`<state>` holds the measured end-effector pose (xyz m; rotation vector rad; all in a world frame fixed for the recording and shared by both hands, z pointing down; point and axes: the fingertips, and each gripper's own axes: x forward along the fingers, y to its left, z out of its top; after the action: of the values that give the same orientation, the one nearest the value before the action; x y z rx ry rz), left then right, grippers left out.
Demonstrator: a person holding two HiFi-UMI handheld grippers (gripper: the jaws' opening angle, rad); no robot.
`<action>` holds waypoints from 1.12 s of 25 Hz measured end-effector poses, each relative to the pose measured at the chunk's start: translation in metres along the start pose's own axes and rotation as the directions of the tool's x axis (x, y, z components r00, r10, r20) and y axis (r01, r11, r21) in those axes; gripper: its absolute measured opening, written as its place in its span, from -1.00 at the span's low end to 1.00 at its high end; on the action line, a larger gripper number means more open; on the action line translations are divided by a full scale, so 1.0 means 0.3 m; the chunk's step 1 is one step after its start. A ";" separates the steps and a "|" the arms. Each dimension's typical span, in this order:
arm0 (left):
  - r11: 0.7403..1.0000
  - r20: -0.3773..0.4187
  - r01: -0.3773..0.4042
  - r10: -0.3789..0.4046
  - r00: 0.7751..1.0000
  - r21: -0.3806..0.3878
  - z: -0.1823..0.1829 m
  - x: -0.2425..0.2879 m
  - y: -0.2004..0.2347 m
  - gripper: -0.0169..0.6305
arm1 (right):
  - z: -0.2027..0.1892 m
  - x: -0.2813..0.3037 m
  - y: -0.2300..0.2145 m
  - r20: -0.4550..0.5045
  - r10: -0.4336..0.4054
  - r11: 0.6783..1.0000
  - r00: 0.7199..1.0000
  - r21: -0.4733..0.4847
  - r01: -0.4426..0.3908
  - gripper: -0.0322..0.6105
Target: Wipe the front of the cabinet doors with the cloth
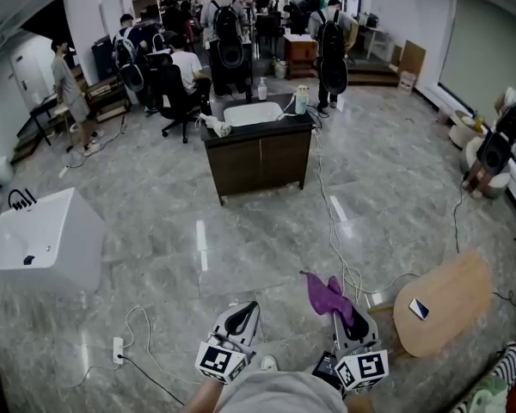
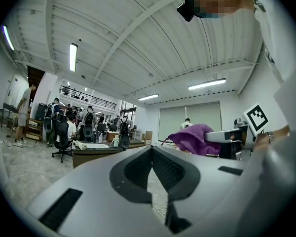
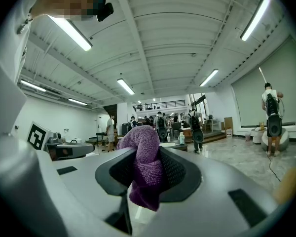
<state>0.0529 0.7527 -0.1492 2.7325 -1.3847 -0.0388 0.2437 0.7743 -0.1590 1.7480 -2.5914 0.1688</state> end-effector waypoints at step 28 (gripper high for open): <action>1.000 0.000 0.004 -0.004 1.000 -0.031 -0.026 0.021 -0.052 -0.93 | -0.030 -0.061 -0.051 0.010 -0.024 0.996 1.000 0.090 0.023 -0.52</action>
<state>0.0697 0.7573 -0.1425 2.7099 -1.3676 -0.0596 0.2642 0.7864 -0.1499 1.8115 -2.6086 0.2803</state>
